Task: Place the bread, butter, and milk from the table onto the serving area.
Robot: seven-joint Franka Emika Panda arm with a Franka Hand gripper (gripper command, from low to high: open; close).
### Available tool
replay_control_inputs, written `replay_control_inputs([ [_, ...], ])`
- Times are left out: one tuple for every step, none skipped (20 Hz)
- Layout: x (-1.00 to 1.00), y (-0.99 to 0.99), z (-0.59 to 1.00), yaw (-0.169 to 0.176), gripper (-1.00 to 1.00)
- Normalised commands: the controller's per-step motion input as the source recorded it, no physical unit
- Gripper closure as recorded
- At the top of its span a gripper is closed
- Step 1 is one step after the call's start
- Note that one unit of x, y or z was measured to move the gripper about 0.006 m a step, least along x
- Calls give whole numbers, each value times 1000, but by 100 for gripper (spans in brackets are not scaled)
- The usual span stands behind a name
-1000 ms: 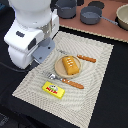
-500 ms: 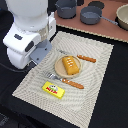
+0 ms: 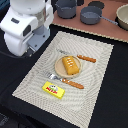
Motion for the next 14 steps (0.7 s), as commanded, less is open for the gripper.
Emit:
replay_control_inputs([
  [-697, 743, 0, 1, -100],
  [-700, 754, 0, 1, -100],
  [-697, 763, 0, 1, -100],
  [-669, 783, 0, 2, -100],
  [-654, 789, 0, 4, -100],
  [-651, 800, 0, 3, -100],
  [-631, 820, 0, 3, -100],
  [-589, 854, 0, 2, -100],
  [-577, 869, 0, 0, -100],
  [-554, 880, 0, 0, -100],
  [-520, 894, 0, 0, -100],
  [-446, 926, 0, 0, -100],
  [-423, 943, 0, 0, -100],
  [-420, 943, 0, 0, -100],
])
